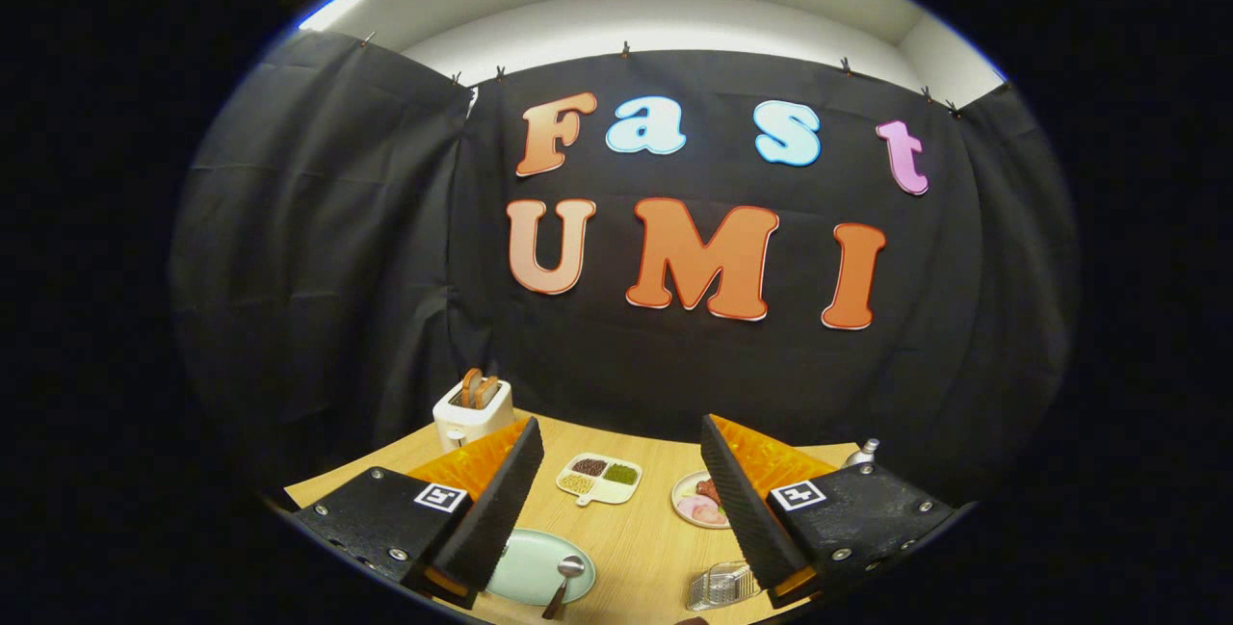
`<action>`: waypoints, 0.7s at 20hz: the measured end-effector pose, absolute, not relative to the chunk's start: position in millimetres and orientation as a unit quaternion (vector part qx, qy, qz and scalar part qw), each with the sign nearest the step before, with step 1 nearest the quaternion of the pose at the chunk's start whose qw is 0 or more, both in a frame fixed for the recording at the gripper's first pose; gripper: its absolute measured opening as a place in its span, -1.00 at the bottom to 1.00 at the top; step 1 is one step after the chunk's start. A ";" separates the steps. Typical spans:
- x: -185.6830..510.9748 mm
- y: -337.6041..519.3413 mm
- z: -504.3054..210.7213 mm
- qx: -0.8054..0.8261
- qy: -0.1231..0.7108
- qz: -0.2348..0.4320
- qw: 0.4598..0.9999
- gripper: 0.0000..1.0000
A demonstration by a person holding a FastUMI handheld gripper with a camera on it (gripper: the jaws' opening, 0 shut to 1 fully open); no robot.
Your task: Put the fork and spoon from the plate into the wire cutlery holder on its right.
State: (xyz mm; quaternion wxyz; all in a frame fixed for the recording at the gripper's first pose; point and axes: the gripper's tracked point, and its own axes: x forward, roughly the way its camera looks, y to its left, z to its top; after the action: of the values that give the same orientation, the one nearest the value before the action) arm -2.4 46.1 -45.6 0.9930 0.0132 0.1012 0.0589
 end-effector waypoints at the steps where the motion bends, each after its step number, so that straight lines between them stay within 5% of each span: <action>1: -2.8 51.6 -53.5 0.013 0.115 0.067 0.991 0.97; 14: -25.6 110.2 -209.6 0.013 0.392 0.142 0.909 0.90</action>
State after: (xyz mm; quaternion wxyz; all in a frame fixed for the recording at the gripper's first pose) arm -25.6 110.2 -209.6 0.9089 0.0133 0.3919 0.1419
